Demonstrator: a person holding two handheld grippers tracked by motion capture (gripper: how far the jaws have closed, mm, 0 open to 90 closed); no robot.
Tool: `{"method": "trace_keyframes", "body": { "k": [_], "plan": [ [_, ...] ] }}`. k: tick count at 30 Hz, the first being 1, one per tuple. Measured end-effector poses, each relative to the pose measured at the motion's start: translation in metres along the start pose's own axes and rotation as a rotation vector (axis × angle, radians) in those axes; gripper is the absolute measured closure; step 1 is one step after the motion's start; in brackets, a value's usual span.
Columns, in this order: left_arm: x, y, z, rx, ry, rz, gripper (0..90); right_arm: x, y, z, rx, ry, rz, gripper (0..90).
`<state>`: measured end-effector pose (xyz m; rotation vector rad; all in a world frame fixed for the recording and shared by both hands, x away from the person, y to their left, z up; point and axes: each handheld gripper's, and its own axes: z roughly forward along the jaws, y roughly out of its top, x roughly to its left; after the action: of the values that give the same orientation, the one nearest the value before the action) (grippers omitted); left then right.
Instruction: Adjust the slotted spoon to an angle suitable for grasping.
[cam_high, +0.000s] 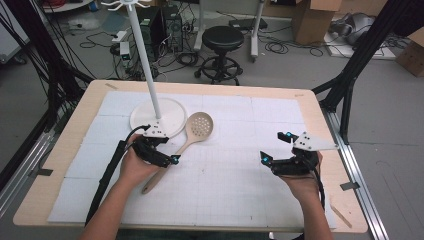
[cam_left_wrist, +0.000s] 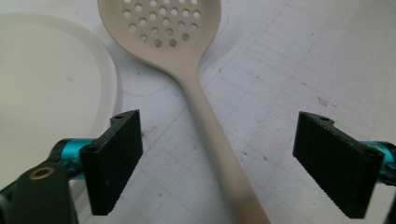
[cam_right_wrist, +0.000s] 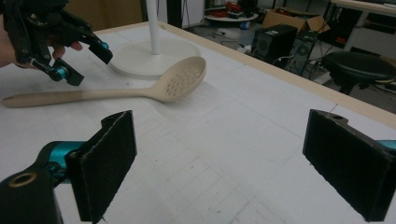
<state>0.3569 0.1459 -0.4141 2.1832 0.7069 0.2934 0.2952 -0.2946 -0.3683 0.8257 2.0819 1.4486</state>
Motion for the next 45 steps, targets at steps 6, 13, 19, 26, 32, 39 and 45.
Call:
{"method": "trace_keyframes", "body": {
  "k": [6, 13, 19, 26, 32, 39, 45],
  "plan": [
    [-0.002, -0.002, 0.006, 0.043, 0.012, 0.007, 28.3, 0.001, 0.000, 0.000, 0.005, 0.002, 0.001, 8.8],
    [-0.003, -0.003, 0.008, 0.084, 0.001, 0.004, 37.9, 0.001, 0.000, 0.000, 0.007, 0.003, 0.007, 8.8],
    [-0.005, -0.004, 0.010, 0.123, 0.016, 0.003, 44.0, 0.000, -0.001, 0.002, 0.009, 0.003, 0.004, 8.8],
    [-0.008, -0.003, 0.014, 0.164, 0.021, 0.002, 49.1, 0.001, -0.001, 0.002, 0.014, 0.003, 0.008, 8.8],
    [-0.010, -0.003, 0.016, 0.194, 0.015, 0.006, 50.0, 0.001, -0.002, 0.003, 0.015, 0.003, 0.004, 8.8],
    [-0.013, -0.001, 0.019, 0.222, 0.027, -0.006, 54.0, 0.000, -0.003, 0.003, 0.017, 0.003, 0.004, 8.8],
    [-0.017, 0.002, 0.019, 0.240, 0.032, 0.016, 59.4, 0.000, -0.003, 0.002, 0.019, 0.001, 0.005, 8.8]
  ]
}}
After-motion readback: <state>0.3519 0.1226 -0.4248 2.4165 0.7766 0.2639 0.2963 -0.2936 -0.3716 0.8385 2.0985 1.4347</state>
